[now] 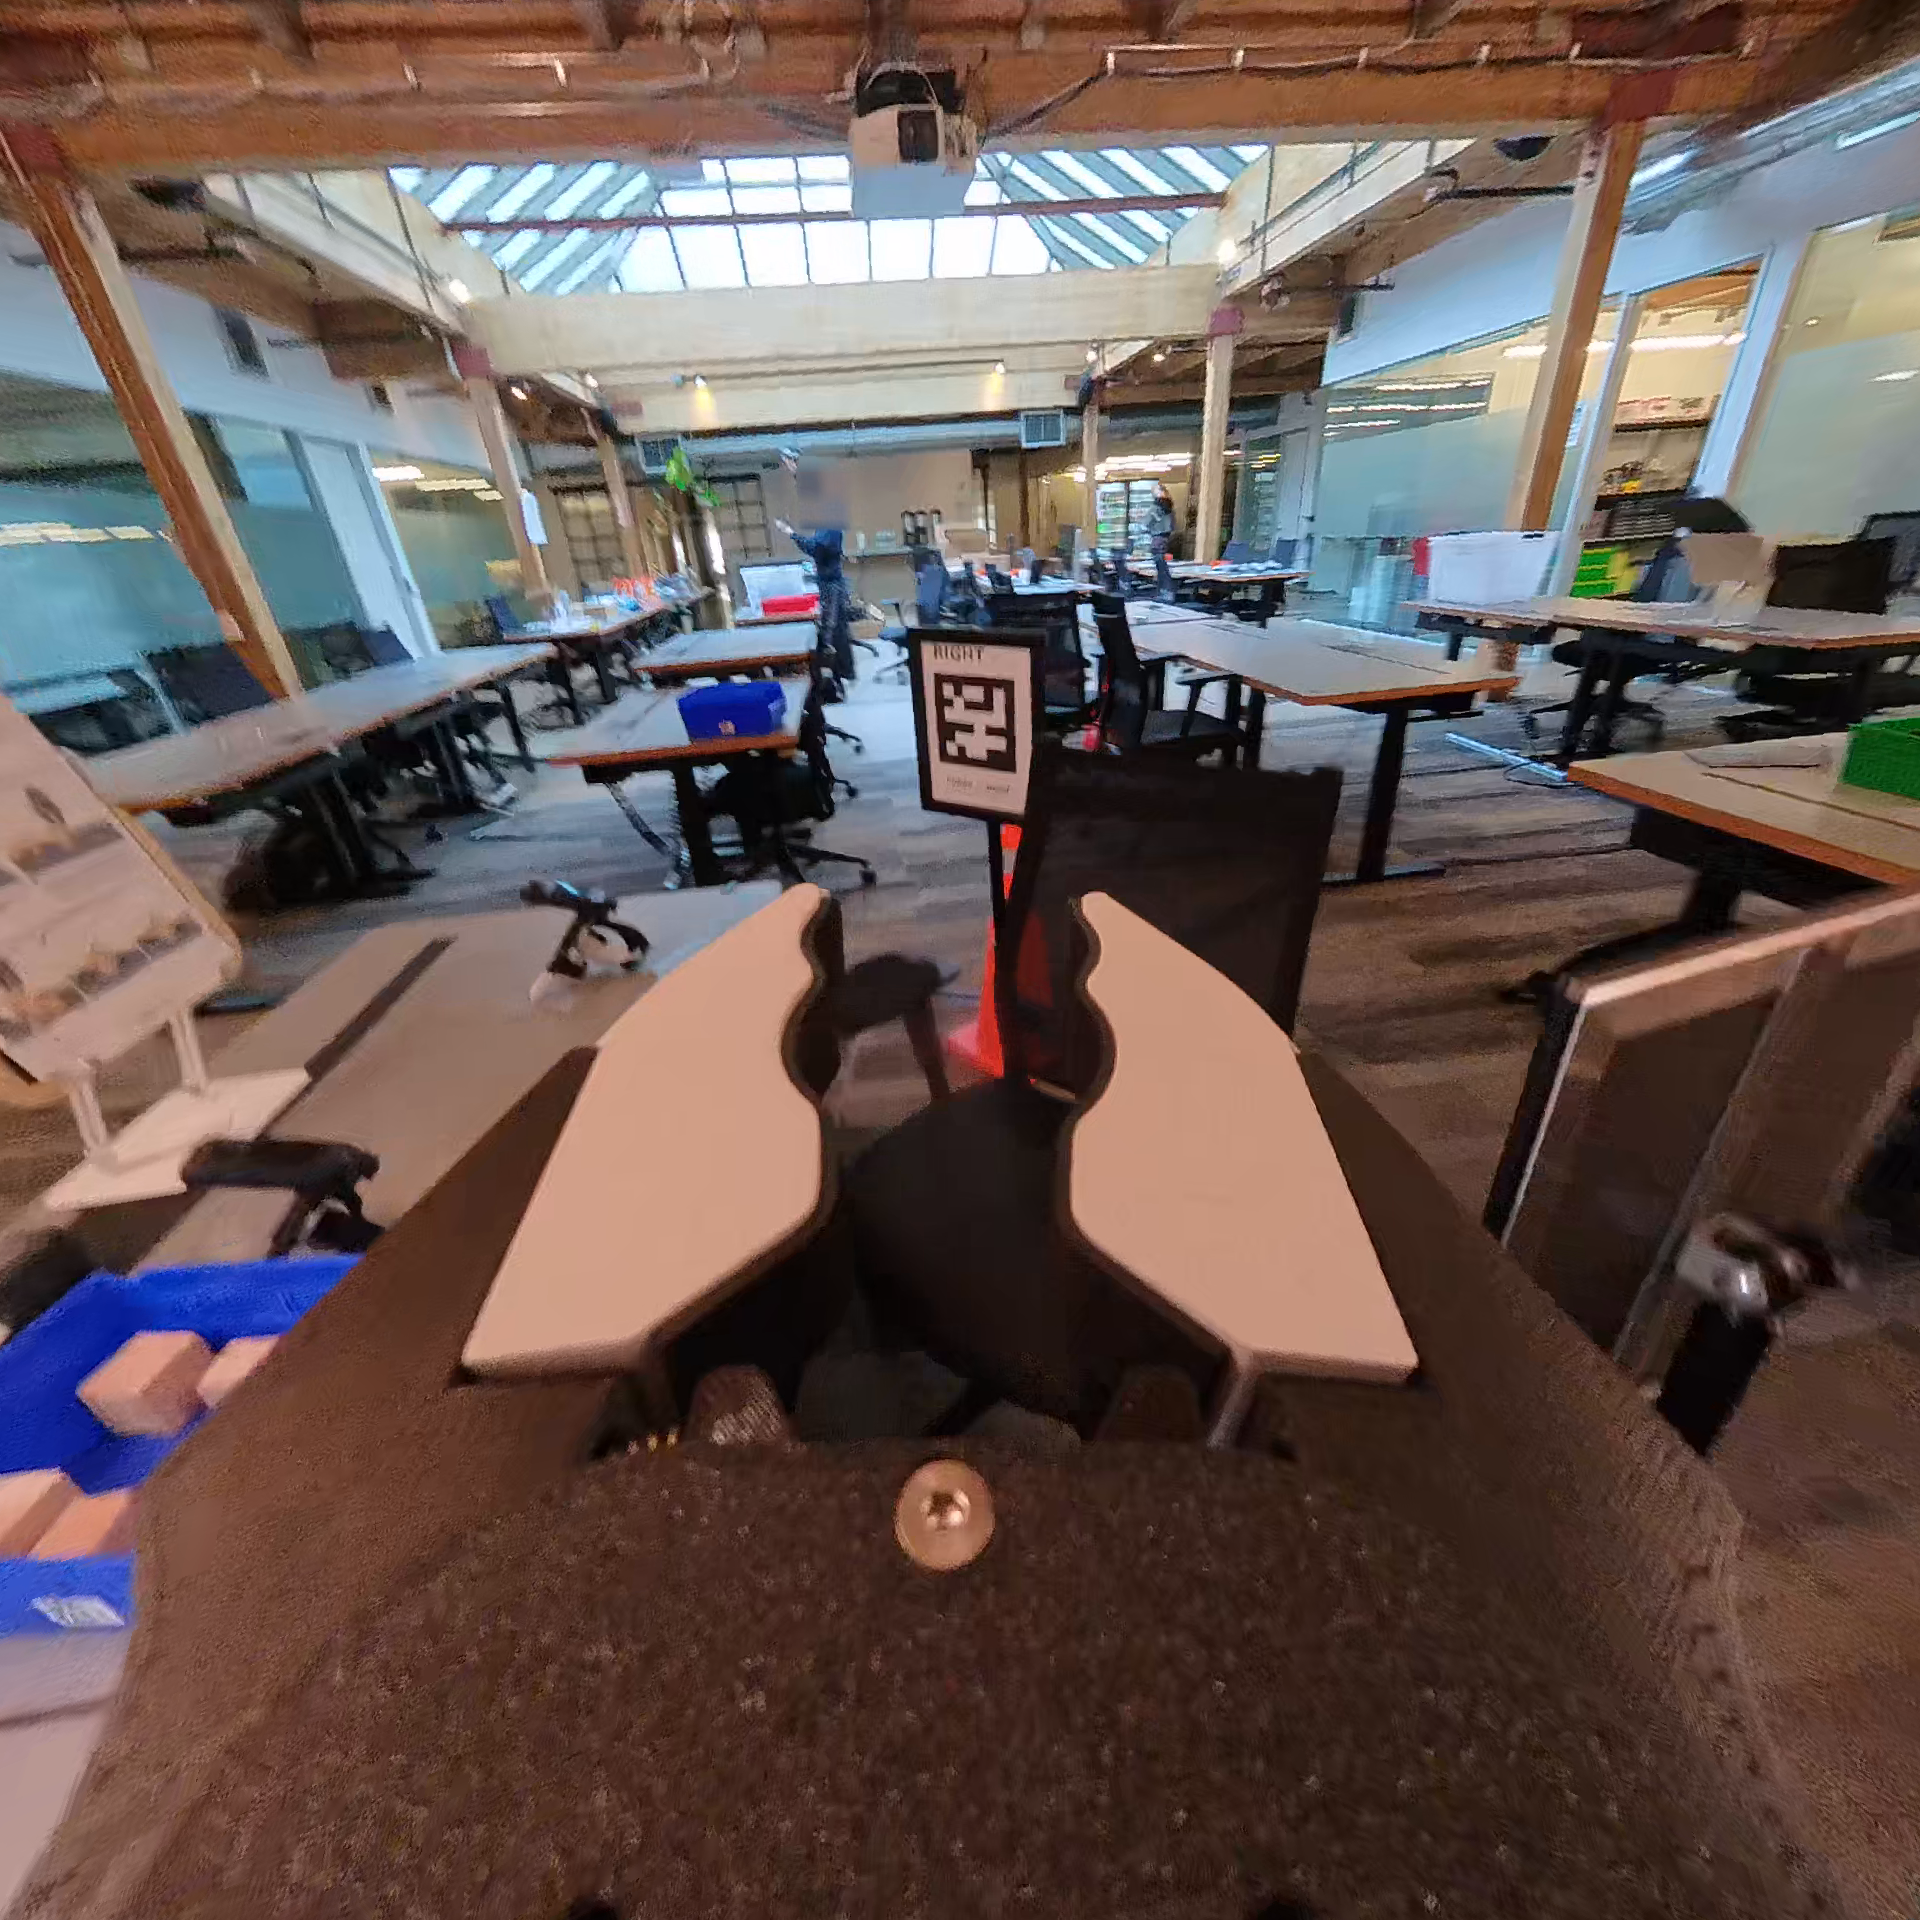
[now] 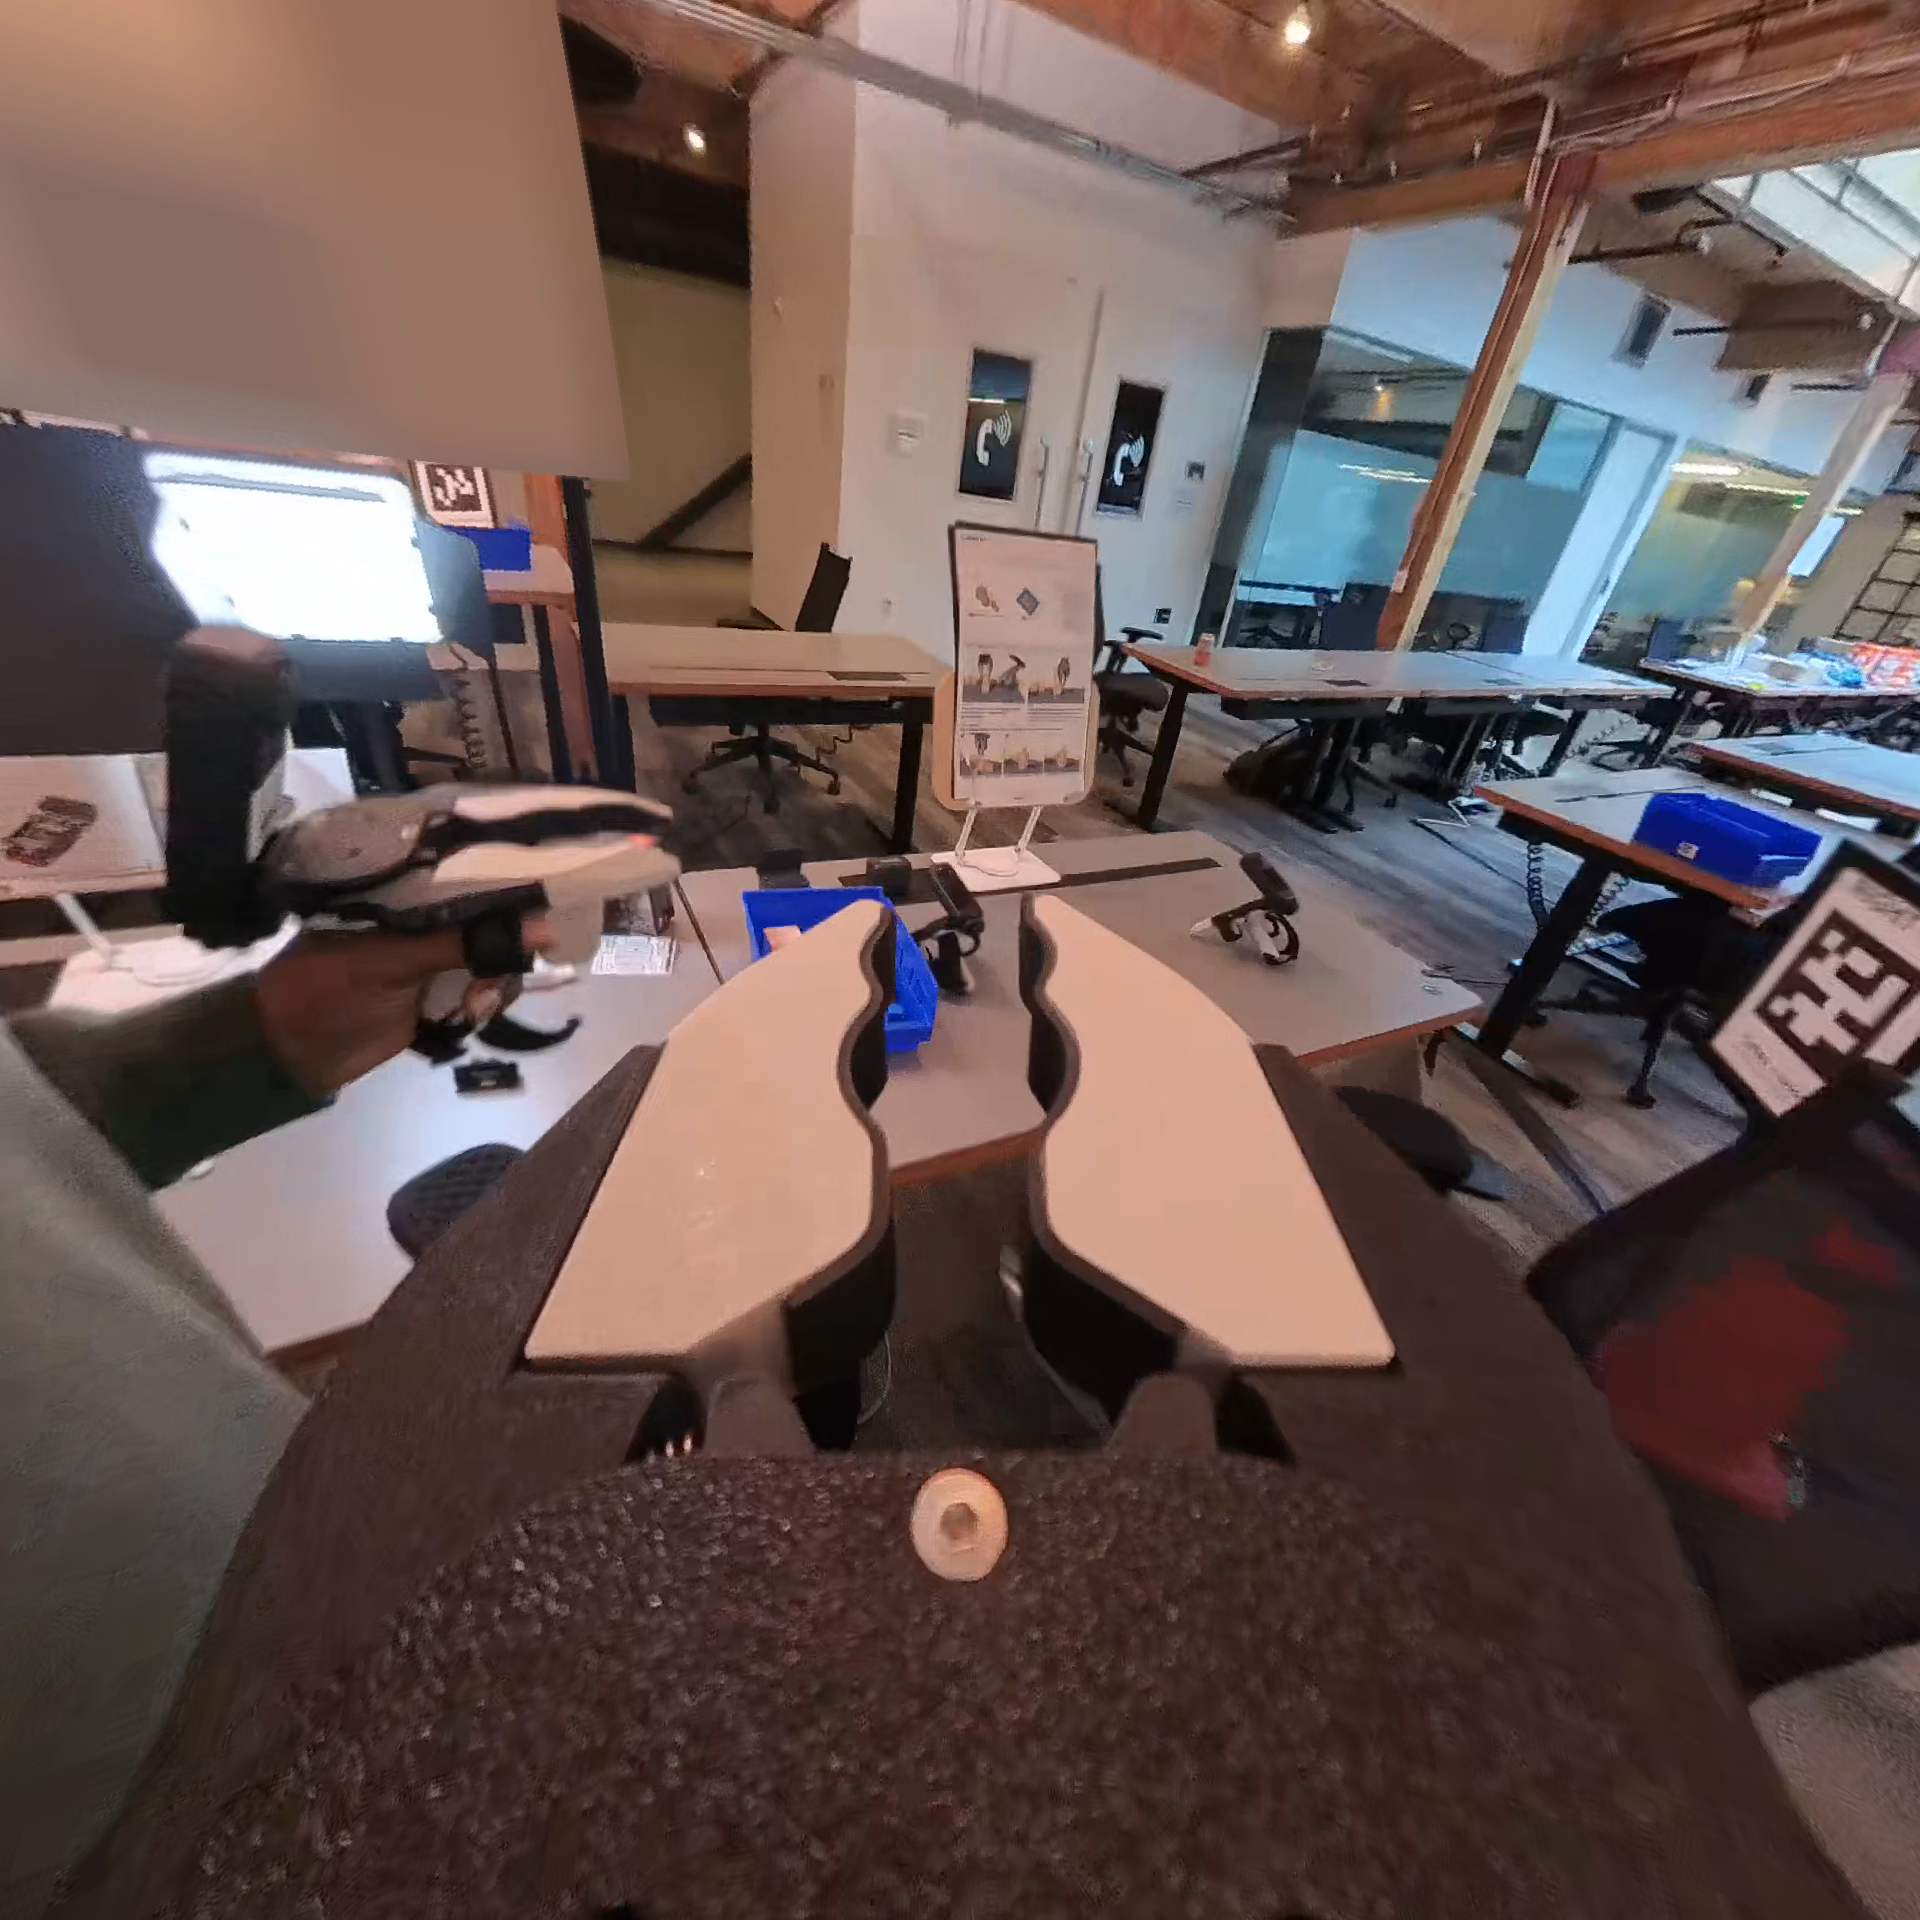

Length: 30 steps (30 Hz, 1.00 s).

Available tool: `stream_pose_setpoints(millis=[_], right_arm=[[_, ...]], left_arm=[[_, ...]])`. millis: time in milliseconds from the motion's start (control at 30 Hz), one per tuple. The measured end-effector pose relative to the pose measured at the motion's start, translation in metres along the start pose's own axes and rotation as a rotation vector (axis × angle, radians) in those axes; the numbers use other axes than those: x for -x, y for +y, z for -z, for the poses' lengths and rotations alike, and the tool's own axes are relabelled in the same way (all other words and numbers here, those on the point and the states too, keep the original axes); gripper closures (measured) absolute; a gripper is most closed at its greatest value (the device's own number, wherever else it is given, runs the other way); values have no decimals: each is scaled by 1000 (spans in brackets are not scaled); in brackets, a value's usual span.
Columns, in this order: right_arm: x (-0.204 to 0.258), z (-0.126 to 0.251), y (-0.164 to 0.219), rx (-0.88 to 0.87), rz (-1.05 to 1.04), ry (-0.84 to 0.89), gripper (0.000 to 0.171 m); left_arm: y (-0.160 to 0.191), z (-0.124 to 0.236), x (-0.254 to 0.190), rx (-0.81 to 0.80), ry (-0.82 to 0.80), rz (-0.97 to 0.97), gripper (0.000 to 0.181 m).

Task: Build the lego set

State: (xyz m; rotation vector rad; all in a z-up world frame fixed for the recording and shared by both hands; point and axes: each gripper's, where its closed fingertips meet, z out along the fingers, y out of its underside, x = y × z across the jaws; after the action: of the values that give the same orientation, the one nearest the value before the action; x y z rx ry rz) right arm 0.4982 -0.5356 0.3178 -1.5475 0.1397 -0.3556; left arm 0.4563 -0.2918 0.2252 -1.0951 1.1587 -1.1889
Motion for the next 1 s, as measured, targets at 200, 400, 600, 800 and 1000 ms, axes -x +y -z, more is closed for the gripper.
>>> stream_pose_setpoints(millis=[200, 400, 600, 800, 1000], right_arm=[[-150, 171, 30, 2, 101, -8, 148], [-296, 291, 75, 84, -28, 195, 147], [-404, 355, 148, 151, -146, 445, 144], [-525, 363, 242, 283, -170, 549, 137], [-706, 336, 311, 354, -145, 633, 130]], left_arm=[[-127, -71, -145, -208, -152, -68, 157], [-186, -199, -339, -192, 94, -112, 153], [-123, -326, -509, -85, 371, 86, 152], [22, -453, -605, 158, 494, 166, 146], [121, -647, -620, 212, 471, 186, 139]])
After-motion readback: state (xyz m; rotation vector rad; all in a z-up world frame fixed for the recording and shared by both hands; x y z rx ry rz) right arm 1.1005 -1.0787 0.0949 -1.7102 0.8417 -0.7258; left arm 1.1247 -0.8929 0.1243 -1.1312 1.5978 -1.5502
